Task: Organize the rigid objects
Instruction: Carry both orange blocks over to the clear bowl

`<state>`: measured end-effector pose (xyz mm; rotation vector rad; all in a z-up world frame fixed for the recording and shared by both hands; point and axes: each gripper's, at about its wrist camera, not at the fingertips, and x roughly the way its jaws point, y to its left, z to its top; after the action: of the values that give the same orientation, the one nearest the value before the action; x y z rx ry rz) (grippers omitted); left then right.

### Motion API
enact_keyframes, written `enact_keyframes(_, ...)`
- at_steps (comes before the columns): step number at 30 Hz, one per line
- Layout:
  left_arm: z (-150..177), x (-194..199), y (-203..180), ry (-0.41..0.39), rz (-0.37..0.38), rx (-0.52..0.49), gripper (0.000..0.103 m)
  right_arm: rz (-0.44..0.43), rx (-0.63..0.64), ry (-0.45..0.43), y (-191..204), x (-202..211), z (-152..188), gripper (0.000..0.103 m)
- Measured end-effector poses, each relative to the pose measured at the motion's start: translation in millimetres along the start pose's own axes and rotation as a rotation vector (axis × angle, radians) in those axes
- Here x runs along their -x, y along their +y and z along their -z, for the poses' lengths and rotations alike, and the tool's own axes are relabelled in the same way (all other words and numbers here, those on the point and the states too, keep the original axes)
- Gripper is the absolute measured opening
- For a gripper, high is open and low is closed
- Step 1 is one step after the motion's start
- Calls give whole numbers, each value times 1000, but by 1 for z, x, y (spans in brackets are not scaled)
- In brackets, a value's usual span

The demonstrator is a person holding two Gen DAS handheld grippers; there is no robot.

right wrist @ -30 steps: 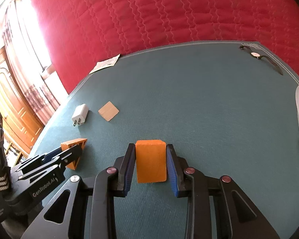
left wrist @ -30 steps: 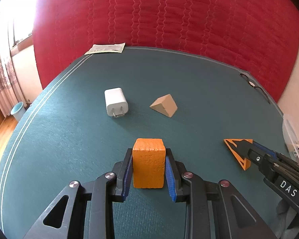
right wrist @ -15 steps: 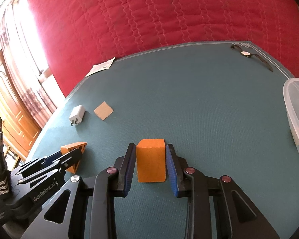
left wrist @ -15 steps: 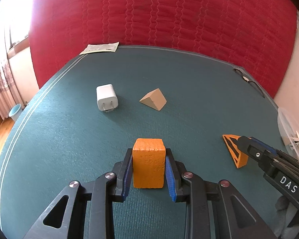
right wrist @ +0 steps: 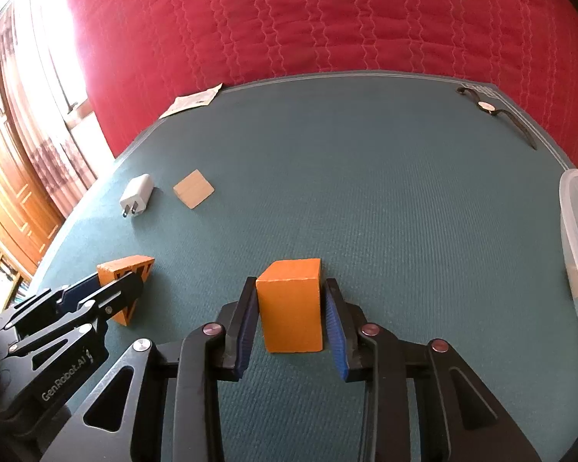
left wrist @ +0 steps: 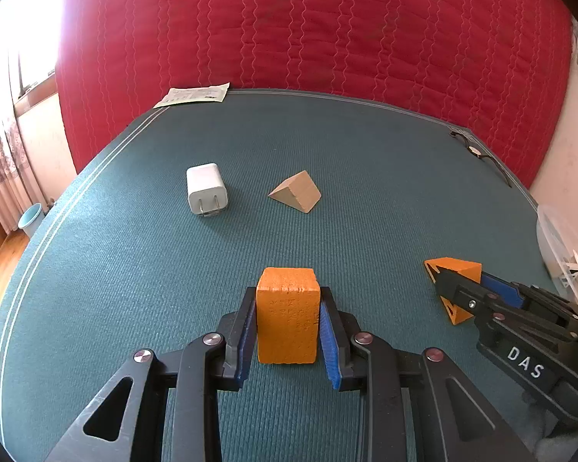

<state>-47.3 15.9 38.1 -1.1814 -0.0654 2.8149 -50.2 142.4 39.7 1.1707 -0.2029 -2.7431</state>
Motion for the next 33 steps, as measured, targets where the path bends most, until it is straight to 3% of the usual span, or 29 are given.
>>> enact_keyframes(11,1,5,-7,-2,10,-9,31,-33,-87,-113,-26,44,-4,33)
enact_keyframes(24,-1,14,-39,1,39,-62,31,127,-205,-220,-112,104,2,33)
enact_keyframes(33,-4,20,-74,-7,60,-126,31,216,-275,-239,-166,124,15,33)
